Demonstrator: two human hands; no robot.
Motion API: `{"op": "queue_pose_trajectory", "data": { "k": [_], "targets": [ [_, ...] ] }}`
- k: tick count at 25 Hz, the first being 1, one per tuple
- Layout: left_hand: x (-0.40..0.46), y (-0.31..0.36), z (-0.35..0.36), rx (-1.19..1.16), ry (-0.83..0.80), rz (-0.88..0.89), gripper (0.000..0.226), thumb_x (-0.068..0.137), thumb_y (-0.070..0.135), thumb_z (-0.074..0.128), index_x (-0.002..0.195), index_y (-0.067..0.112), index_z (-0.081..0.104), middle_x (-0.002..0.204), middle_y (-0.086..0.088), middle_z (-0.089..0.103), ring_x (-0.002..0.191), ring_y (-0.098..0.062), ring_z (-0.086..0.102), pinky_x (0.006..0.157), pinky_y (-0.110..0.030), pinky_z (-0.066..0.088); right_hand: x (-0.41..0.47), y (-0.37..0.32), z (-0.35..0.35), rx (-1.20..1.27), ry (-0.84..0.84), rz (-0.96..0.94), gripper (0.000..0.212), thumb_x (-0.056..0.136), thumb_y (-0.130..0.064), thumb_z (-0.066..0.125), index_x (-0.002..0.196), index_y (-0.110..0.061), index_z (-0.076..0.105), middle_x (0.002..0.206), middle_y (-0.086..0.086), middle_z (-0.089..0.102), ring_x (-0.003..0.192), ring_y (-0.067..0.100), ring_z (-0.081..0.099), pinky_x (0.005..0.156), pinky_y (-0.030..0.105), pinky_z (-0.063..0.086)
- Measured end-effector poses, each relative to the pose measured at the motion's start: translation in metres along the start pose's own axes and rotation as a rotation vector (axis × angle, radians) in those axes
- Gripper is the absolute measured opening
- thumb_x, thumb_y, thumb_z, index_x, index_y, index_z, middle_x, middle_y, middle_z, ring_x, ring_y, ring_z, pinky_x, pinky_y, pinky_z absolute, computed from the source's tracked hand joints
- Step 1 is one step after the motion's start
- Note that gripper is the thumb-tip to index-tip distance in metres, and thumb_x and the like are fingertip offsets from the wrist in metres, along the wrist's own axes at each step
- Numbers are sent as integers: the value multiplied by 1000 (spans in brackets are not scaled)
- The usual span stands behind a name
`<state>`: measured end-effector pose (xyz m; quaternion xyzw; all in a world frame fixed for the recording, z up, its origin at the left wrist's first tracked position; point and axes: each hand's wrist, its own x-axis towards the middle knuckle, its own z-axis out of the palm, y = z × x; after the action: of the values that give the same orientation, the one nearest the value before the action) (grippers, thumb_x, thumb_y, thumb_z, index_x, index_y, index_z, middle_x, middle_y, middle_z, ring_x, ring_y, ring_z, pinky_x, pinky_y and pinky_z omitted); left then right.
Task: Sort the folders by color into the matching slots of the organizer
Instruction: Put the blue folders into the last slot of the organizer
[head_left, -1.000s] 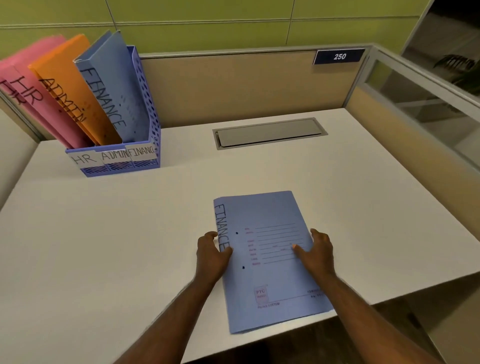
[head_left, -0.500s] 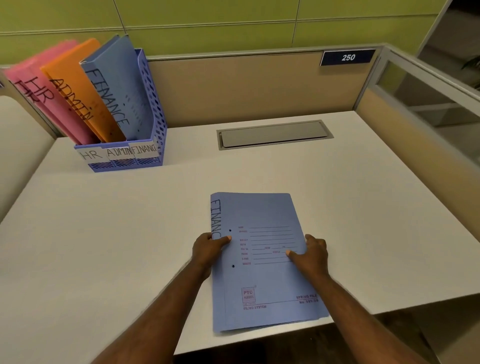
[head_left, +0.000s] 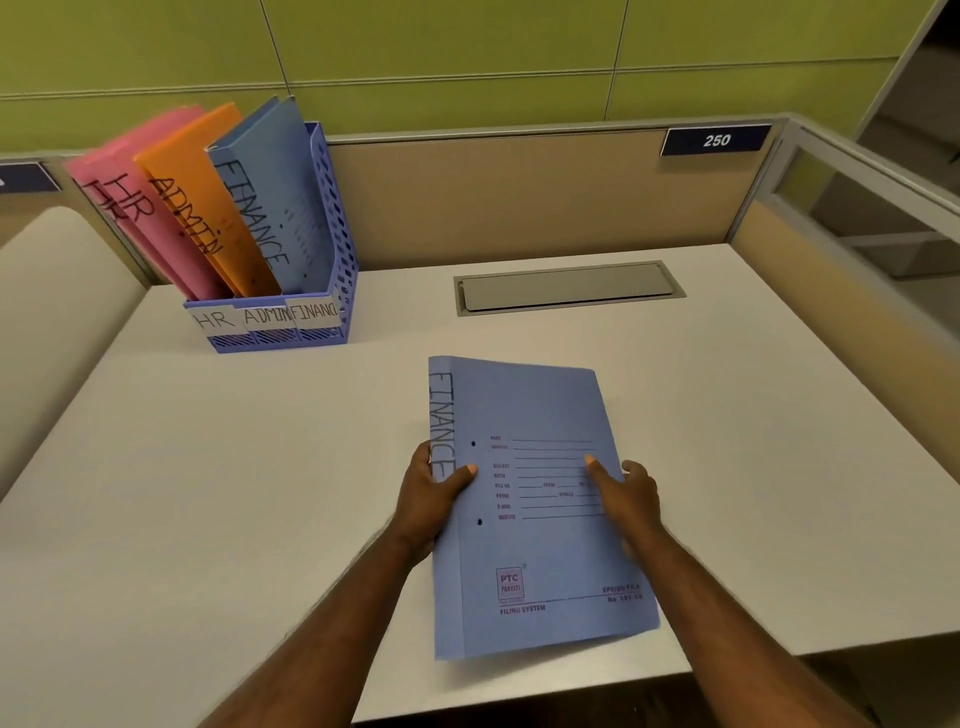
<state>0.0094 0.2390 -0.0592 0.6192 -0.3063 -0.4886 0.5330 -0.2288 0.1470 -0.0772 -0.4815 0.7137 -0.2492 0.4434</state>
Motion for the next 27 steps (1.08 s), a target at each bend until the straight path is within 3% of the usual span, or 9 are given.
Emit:
{"op": "queue_pose_trajectory", "data": {
  "k": [2, 6, 12, 16, 20, 27],
  "targets": [
    [1, 11, -11, -18, -2, 48, 45, 86, 22, 70, 126, 18, 48, 119, -5, 67, 98, -25, 72, 76, -45, 61, -1, -16, 7, 131, -65, -16, 61, 85, -53, 63, 126, -9, 53, 123, 11, 63, 105, 29, 62, 91, 43, 53],
    [5, 36, -39, -2, 10, 88, 47, 89, 29, 66, 129, 20, 43, 122, -5, 64, 100, -25, 71, 78, -45, 61, -10, -45, 28, 160, -143, -89, 53, 83, -50, 66, 119, -13, 54, 113, 5, 64, 92, 20, 61, 69, 30, 51],
    [24, 73, -109, 119, -102, 28, 49, 94, 39, 55, 135, 20, 36, 127, -6, 61, 106, -25, 68, 88, -49, 57, -23, -93, 73, 143, -172, -187, 53, 82, -40, 71, 123, -12, 52, 119, 7, 62, 100, 26, 62, 78, 35, 54],
    [37, 91, -151, 148, -154, 76, 44, 96, 39, 51, 136, 21, 44, 128, -4, 64, 110, -24, 66, 93, -50, 55, -35, -127, 105, 119, -97, -276, 52, 81, -26, 76, 123, -11, 50, 119, 6, 59, 98, 23, 59, 71, 28, 51],
    [51, 109, -187, 94, -154, 92, 39, 91, 34, 61, 127, 20, 52, 118, -5, 69, 99, -25, 71, 83, -47, 59, -49, -161, 144, 129, -42, -344, 49, 82, -21, 75, 122, -12, 49, 117, 4, 59, 96, 22, 59, 69, 26, 48],
    [70, 134, -248, -47, -176, 142, 36, 93, 24, 59, 127, 13, 54, 116, -9, 70, 101, -32, 70, 76, -42, 60, -53, -216, 191, 108, -13, -401, 52, 83, -21, 73, 127, -11, 47, 125, 8, 58, 96, 19, 56, 74, 29, 48]
  ]
}}
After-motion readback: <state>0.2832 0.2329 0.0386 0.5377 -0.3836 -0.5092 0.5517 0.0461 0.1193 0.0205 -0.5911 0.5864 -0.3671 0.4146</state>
